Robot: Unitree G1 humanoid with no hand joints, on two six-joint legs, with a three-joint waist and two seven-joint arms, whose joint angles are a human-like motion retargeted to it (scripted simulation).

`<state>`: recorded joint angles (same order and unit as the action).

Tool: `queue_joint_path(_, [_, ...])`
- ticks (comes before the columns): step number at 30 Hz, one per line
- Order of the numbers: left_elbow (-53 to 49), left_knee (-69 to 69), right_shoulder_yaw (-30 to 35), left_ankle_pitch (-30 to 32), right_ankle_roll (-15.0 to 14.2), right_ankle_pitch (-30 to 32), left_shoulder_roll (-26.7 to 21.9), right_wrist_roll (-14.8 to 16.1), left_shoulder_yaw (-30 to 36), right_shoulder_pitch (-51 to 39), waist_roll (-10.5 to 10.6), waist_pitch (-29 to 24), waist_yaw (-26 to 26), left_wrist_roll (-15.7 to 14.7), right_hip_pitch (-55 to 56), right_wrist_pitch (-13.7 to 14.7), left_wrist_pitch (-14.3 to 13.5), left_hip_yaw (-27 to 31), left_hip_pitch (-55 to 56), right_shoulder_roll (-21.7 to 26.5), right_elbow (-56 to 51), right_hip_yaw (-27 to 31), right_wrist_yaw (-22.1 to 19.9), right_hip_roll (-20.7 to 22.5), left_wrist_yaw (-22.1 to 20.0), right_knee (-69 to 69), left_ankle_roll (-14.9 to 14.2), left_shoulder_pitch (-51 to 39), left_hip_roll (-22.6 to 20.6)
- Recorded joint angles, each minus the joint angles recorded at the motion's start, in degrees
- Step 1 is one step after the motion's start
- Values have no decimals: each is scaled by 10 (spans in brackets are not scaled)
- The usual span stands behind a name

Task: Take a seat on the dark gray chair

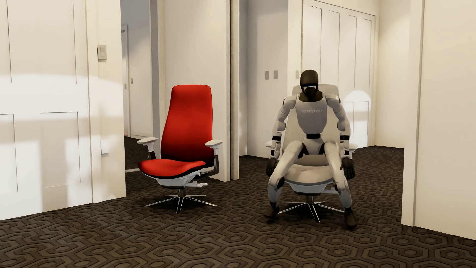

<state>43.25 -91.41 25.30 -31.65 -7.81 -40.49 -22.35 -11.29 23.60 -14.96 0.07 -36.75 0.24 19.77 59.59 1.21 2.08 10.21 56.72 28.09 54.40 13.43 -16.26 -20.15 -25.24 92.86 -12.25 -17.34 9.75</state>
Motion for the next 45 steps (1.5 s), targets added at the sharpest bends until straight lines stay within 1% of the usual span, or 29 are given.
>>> queue_joint_path(1, [-23,-54,-11,-17,0,-14,-27,-2,0,3,-5,-16,-6,-7,30,-3,-2,9,23,-13,-16,22,-18,7,1,48,-4,-17,1])
queue_joint_path(2, [-37,-99,-29,-36,-2,-24,-27,19,-7,-3,-14,-36,-8,-7,53,4,17,14,30,-27,-27,38,-41,11,-20,91,-11,-30,2])
queue_joint_path(3, [-40,-138,-32,-42,-9,-21,-40,19,1,-1,-14,-45,-11,-11,76,10,15,19,49,-30,-44,60,-55,14,-24,127,-15,-44,4])
queue_joint_path(4, [-34,-163,-30,-43,-12,-20,-48,15,13,-4,-13,-57,-10,-23,76,9,24,22,51,-31,-51,61,-67,15,-51,145,-18,-56,11])
queue_joint_path(6, [-8,-171,-22,-27,-23,-1,-46,2,24,-13,-10,-88,-14,-39,43,4,35,28,31,-47,-34,45,-70,4,-63,141,-27,-71,20])
queue_joint_path(7, [1,-176,-16,-13,-30,8,-37,12,25,-5,-11,-88,-13,-52,33,-5,35,30,26,-51,-23,39,-73,0,-61,139,-43,-72,30])
queue_joint_path(9, [16,-195,-16,-10,-32,9,-28,-5,21,10,-13,-79,-13,-47,6,-7,49,29,5,-51,-20,32,-32,2,-64,147,-49,-52,56])
queue_joint_path(10, [21,-207,-15,-21,-36,-2,-23,-6,23,15,-8,-74,-15,-47,-12,10,49,30,-4,-47,-22,28,-24,-5,-67,155,-44,-44,55])
queue_joint_path(11, [27,-209,-14,-37,-35,-11,-16,-21,23,21,-9,-68,-16,-55,-27,2,42,26,-21,-49,-17,24,-14,-8,-61,159,-33,-38,53])
queue_joint_path(14, [81,-214,-31,-66,-44,-19,20,21,24,16,-7,-55,-9,-78,-51,-1,52,28,-40,-83,40,16,-31,-13,-73,160,-20,-48,47])
queue_joint_path(18, [100,-217,-30,-64,-51,-16,37,21,15,7,-14,-55,-11,-90,-62,-14,61,22,-47,-88,71,8,-27,-22,-82,157,-28,-46,52])
queue_joint_path(20, [111,-221,-35,-58,-55,-15,37,20,15,12,-19,-59,-11,-101,-69,-20,80,21,-52,-88,63,9,-34,-27,-79,159,-33,-53,51])
queue_joint_path(21, [106,-222,-38,-61,-52,-17,31,19,20,9,-25,-63,-12,-96,-72,-11,61,21,-56,-91,65,8,-33,-26,-80,159,-27,-50,51])
queue_joint_path(22, [107,-212,-45,-60,-58,-16,26,17,23,6,-23,-65,-13,-91,-72,-11,59,18,-55,-94,66,7,-32,-28,-77,160,-11,-52,48])
queue_joint_path(24, [108,-218,-48,-45,-54,-18,23,5,21,5,-27,-73,-10,-85,-70,-19,58,18,-38,-92,63,6,-26,-28,-72,161,-17,-59,40])
queue_joint_path(26, [105,-228,-42,-51,-39,-25,20,12,21,-8,-32,-86,-7,-89,-56,1,45,16,-17,-87,58,11,-35,-20,-73,158,-35,-69,35])
queue_joint_path(28, [110,-211,-42,-40,-39,-26,13,11,10,-19,-32,-85,-9,-92,-30,3,58,10,4,-83,53,18,-24,-15,-62,159,-54,-65,32])
queue_joint_path(29, [119,-199,-41,-49,-43,-26,7,14,9,-27,-30,-79,-9,-92,-10,13,43,8,15,-81,55,22,-23,-10,-61,157,-33,-62,27])
queue_joint_path(30, [124,-198,-40,-43,-38,-25,7,13,6,-32,-23,-67,-7,-98,5,14,44,18,44,-78,56,20,-19,1,-66,146,-36,-53,31])
queue_joint_path(32, [160,-165,-38,-41,-28,-28,8,24,-1,-37,-18,-38,-8,-112,7,17,49,14,56,-74,64,9,-14,11,-53,111,-13,-32,22])
queue_joint_path(34, [204,-108,-26,-43,-15,-21,19,-14,-11,-29,-11,2,-7,-102,-28,-3,43,0,25,-63,85,-8,0,17,-35,53,7,4,19])
queue_joint_path(36, [222,-21,-20,-36,2,0,29,-9,-19,-21,-2,36,-6,-90,-103,-5,53,-17,-38,-58,91,-39,18,30,-11,-44,31,43,9])
queue_joint_path(37, [223,34,-19,-30,21,16,33,0,-20,-15,3,50,-3,-103,-157,4,34,-30,-85,-55,89,-65,22,45,1,-107,47,59,7])
queue_joint_path(38, [234,99,-23,-18,29,39,35,-5,-22,-13,4,69,-3,-76,-200,9,44,-37,-122,-58,84,-75,36,52,19,-180,60,72,-3])
queue_joint_path(39, [219,168,-24,-9,38,66,38,-6,-18,-3,5,85,0,-132,-261,24,-20,-42,-180,-59,76,-89,32,66,-1,-257,67,83,-4])
queue_joint_path(40, [234,235,-30,1,43,89,35,-18,-30,13,5,105,-1,-71,-320,26,29,-55,-233,-64,64,-98,59,76,37,-335,69,105,-3])
queue_joint_path(42, [246,372,-30,42,53,138,36,-38,-24,38,-2,151,-7,-49,-420,44,16,-76,-333,-71,53,-108,63,82,58,-465,80,125,-26])
queue_joint_path(43, [253,441,-22,53,49,174,36,-46,-24,51,3,168,-12,-34,-461,51,15,-88,-394,-73,51,-89,63,94,70,-512,72,129,-23])
queue_joint_path(45, [256,561,-39,90,70,183,46,-65,-35,84,3,206,-26,-19,-474,43,16,-101,-498,-86,60,-82,79,109,98,-485,89,136,-40])
